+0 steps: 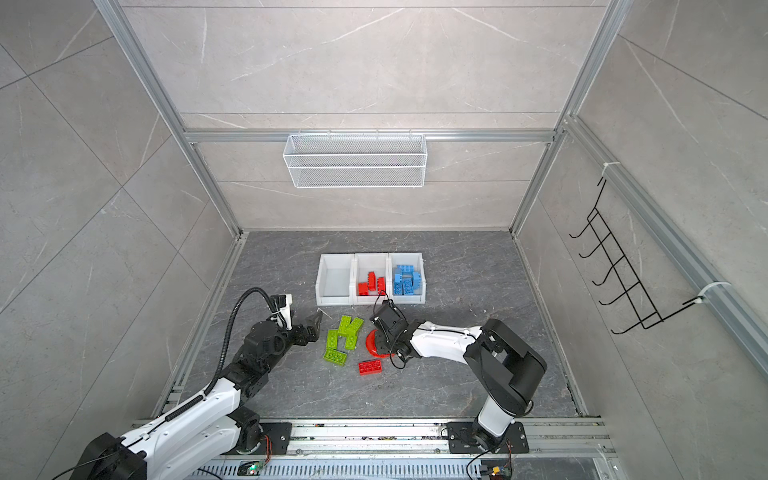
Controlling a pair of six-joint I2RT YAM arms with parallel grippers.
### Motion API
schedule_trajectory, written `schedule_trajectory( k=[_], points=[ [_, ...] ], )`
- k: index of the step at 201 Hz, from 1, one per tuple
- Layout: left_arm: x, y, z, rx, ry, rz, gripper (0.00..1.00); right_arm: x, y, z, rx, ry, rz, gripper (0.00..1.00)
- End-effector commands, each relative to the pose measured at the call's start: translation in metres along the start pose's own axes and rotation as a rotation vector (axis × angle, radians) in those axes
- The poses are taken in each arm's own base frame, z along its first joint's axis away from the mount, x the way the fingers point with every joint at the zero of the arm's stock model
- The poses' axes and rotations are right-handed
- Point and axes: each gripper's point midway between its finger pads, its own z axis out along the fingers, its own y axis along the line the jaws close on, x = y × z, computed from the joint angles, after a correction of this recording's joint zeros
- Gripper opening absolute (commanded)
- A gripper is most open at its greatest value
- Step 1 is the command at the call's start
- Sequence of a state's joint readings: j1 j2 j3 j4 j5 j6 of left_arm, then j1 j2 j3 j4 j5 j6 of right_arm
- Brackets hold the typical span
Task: Sort the legos into containers by color
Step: 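Lift the red arch piece with brick over the middle compartment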
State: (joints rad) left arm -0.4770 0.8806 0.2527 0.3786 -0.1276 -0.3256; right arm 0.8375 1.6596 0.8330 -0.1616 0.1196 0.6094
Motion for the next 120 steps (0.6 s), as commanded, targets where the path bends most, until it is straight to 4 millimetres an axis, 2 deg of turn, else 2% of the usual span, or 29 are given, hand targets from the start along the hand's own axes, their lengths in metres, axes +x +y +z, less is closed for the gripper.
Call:
schedule_trajectory(
  k=[1,11,35,53,67,81,102,120],
  points=[
    [-0.026,-0.020,-0.003,0.088,-0.045,-0.021,1.00,0.006,-0.010,-0.007,0.021,-0.016,0.011,0.29],
    [-0.029,-0.028,-0.003,0.126,-0.046,-0.018,1.00,0.008,-0.015,-0.010,0.027,-0.025,0.015,0.28],
    [-0.037,-0.029,-0.003,0.130,-0.054,-0.103,1.00,0.005,-0.023,-0.023,0.029,-0.073,0.006,0.23],
    [-0.051,-0.043,-0.006,0.190,-0.068,-0.155,0.99,-0.010,-0.018,-0.043,-0.001,-0.142,-0.016,0.23],
    [-0.062,-0.041,-0.005,0.177,-0.103,-0.187,1.00,-0.025,-0.011,-0.058,-0.018,-0.183,-0.034,0.22],
    [-0.072,-0.040,-0.001,0.160,-0.143,-0.157,1.00,-0.049,0.002,-0.078,-0.046,-0.240,-0.045,0.22],
    [-0.070,-0.029,0.008,0.076,-0.108,-0.091,1.00,-0.087,0.024,-0.107,-0.090,-0.327,-0.086,0.21],
    [-0.068,-0.020,0.007,0.035,-0.122,-0.047,1.00,-0.126,0.042,-0.129,-0.084,-0.388,-0.138,0.21]
  ],
)
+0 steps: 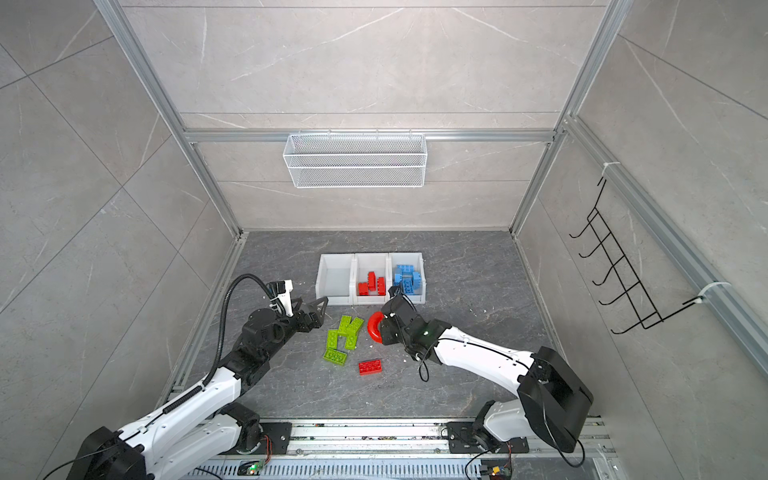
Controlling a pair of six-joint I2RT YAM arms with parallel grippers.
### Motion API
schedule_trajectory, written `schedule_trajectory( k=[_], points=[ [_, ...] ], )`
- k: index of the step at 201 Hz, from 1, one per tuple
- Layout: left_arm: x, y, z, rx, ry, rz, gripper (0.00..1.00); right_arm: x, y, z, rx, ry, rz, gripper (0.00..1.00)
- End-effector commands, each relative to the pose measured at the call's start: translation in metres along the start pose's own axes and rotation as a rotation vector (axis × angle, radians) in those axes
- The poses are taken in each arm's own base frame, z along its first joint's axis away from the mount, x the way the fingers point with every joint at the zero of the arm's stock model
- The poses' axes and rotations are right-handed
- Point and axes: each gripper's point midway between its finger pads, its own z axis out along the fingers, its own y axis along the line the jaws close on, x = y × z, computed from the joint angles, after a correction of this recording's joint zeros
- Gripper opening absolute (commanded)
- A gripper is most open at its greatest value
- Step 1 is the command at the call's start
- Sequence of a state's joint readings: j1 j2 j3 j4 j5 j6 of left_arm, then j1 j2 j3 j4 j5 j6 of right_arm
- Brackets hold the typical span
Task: Sort the legos into containers by color
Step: 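Lift the red arch piece with brick over the middle compartment, then lower the red arch piece into the middle compartment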
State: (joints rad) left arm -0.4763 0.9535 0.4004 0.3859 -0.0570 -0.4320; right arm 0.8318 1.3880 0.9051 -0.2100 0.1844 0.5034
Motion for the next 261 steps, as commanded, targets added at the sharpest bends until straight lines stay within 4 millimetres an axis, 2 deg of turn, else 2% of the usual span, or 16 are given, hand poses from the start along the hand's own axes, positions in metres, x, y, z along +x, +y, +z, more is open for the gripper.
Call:
schedule_trajectory(
  k=[1,42,64,82,110,156,185,238,261],
  points=[
    [-0.021,0.007,-0.002,-0.054,-0.074,0.072,1.00,-0.060,0.019,-0.019,0.004,-0.102,-0.091,0.21],
    [-0.015,0.022,-0.009,-0.105,-0.095,0.117,1.00,-0.141,0.036,-0.005,-0.011,-0.188,-0.068,0.20],
    [-0.009,0.026,-0.013,-0.105,-0.099,0.085,1.00,-0.172,0.022,0.014,0.015,-0.189,-0.022,0.19],
    [-0.011,0.036,-0.017,-0.153,-0.123,0.054,1.00,-0.181,0.005,0.033,0.068,-0.186,0.030,0.19],
    [-0.010,0.046,-0.022,-0.187,-0.134,0.032,1.00,-0.171,-0.015,0.059,0.122,-0.175,0.103,0.19],
    [-0.006,0.040,-0.015,-0.159,-0.087,0.071,1.00,-0.131,-0.022,0.105,0.125,-0.072,0.105,0.21],
    [0.000,0.035,-0.008,-0.125,-0.062,0.070,1.00,-0.103,-0.027,0.120,0.118,-0.031,0.120,0.21],
    [0.001,0.038,-0.007,-0.141,-0.055,0.079,1.00,-0.096,-0.028,0.138,0.117,-0.011,0.120,0.22],
    [0.001,0.038,-0.009,-0.144,-0.057,0.081,0.99,-0.092,-0.031,0.146,0.127,0.000,0.116,0.25]
  ],
)
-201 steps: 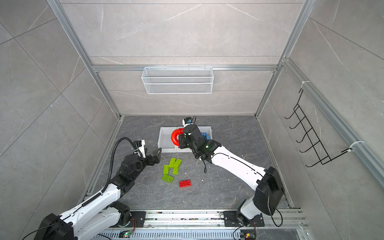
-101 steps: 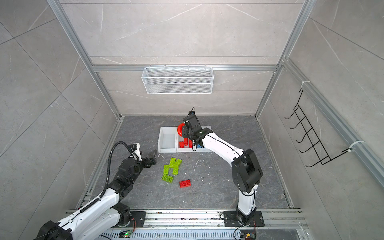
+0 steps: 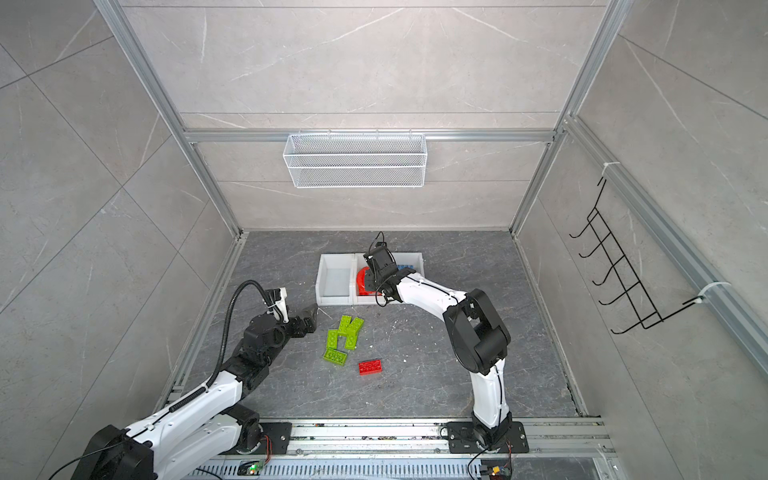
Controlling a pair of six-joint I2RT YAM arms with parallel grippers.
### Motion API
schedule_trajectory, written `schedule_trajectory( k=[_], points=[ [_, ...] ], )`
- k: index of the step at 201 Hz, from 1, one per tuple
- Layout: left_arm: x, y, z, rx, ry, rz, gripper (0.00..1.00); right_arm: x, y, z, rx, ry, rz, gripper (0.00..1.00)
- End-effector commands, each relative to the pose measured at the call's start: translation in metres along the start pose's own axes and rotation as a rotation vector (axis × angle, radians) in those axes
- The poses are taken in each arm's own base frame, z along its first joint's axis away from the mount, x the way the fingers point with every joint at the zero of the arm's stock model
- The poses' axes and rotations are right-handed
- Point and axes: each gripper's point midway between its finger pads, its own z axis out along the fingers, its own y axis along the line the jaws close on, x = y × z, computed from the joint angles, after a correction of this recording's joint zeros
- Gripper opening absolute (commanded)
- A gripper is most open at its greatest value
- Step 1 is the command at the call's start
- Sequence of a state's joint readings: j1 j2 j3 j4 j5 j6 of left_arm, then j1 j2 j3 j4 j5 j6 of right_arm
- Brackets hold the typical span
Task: Sort the legos into containers by color
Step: 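Lower the red arch piece into the middle compartment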
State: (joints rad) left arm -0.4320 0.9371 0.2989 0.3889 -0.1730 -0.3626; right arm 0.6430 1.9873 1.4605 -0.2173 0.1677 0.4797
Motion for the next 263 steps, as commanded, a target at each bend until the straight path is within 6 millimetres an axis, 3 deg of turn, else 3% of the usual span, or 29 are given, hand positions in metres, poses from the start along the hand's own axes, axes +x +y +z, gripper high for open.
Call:
schedule_trajectory(
  k=[1,37,71,119,153,196,215,226,242,263],
  points=[
    [-0.026,-0.010,-0.003,0.031,-0.074,0.011,1.00,-0.002,0.006,0.011,-0.010,-0.010,0.017,0.25],
    [-0.025,-0.006,-0.005,0.015,-0.083,0.000,1.00,0.001,0.001,0.023,0.008,0.001,0.022,0.28],
    [-0.026,-0.008,-0.004,0.024,-0.080,-0.007,1.00,0.000,-0.002,0.021,0.011,-0.004,0.030,0.30],
    [-0.025,-0.009,-0.003,0.032,-0.076,-0.009,1.00,-0.007,0.000,0.010,-0.003,-0.022,0.033,0.53],
    [-0.025,-0.011,-0.003,0.045,-0.074,0.004,1.00,-0.011,0.009,-0.015,-0.053,-0.035,0.031,0.61],
    [-0.025,-0.013,-0.003,0.052,-0.074,0.004,1.00,-0.029,0.034,-0.081,-0.086,-0.125,-0.041,0.65],
    [-0.027,-0.013,-0.005,0.055,-0.078,-0.001,1.00,-0.029,0.040,-0.113,-0.091,-0.133,-0.074,0.63],
    [-0.027,-0.014,-0.006,0.060,-0.081,-0.003,1.00,-0.023,0.043,-0.119,-0.113,-0.105,-0.076,0.59],
    [-0.027,-0.013,-0.006,0.055,-0.084,-0.004,1.00,-0.009,0.043,-0.110,-0.108,-0.029,-0.093,0.51],
    [-0.027,-0.011,-0.006,0.046,-0.083,-0.001,1.00,0.025,0.040,-0.094,-0.109,0.116,-0.128,0.40]
  ],
)
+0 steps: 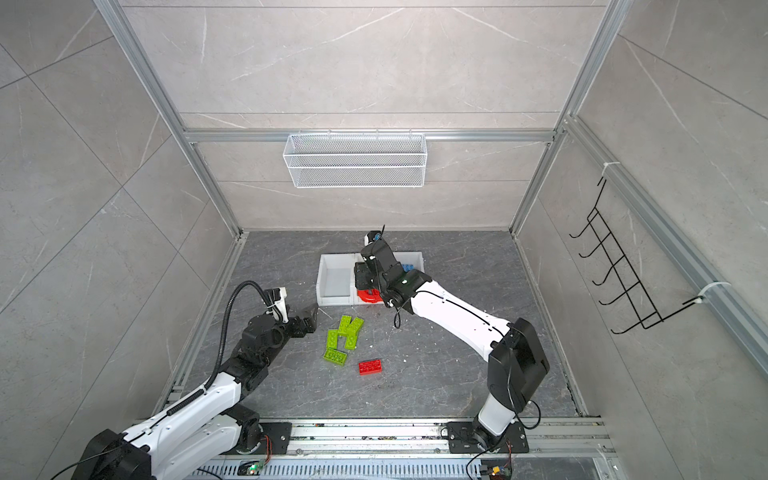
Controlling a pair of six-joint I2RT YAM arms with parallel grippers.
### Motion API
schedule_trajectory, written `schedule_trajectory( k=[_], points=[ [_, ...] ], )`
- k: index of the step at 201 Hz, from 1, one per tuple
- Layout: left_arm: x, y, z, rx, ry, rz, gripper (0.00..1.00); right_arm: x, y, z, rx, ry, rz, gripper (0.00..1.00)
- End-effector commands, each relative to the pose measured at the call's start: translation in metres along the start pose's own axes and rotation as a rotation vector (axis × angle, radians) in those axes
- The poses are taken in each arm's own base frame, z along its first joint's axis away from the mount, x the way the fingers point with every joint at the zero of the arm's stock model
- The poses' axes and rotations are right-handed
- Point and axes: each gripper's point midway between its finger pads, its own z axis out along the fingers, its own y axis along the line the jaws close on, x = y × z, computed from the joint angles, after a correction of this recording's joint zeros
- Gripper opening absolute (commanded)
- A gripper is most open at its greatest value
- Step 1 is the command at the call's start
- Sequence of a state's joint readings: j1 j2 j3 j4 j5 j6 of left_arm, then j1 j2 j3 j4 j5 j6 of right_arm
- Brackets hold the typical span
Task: Sort the legos into containers by color
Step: 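Lower the red arch piece into the middle compartment, then open the right gripper to release the arch piece and draw back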
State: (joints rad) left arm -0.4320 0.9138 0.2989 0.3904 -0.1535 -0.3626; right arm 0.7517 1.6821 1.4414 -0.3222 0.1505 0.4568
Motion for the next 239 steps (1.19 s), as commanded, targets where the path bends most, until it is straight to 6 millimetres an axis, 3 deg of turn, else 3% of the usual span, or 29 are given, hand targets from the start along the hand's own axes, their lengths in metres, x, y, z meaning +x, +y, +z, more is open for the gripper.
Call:
schedule_trajectory(
  k=[1,13,36,95,184,239],
  points=[
    [-0.022,-0.007,-0.002,0.021,-0.067,0.003,1.00,0.065,-0.019,0.019,0.052,0.251,-0.046,0.38],
    [-0.022,-0.008,-0.003,0.032,-0.065,0.000,1.00,0.078,-0.024,0.025,0.058,0.275,-0.047,0.28],
    [-0.021,-0.008,-0.002,0.028,-0.064,0.001,1.00,0.092,-0.034,0.035,0.070,0.310,-0.028,0.21],
    [-0.023,-0.008,-0.004,0.029,-0.071,-0.001,1.00,0.134,-0.040,0.060,0.058,0.417,-0.010,0.17],
    [-0.022,-0.007,-0.002,0.022,-0.065,0.003,1.00,0.153,-0.048,0.097,0.085,0.461,-0.001,0.16],
    [-0.021,-0.007,-0.002,0.021,-0.065,0.004,1.00,0.143,-0.054,0.100,0.112,0.436,-0.010,0.15]
  ],
)
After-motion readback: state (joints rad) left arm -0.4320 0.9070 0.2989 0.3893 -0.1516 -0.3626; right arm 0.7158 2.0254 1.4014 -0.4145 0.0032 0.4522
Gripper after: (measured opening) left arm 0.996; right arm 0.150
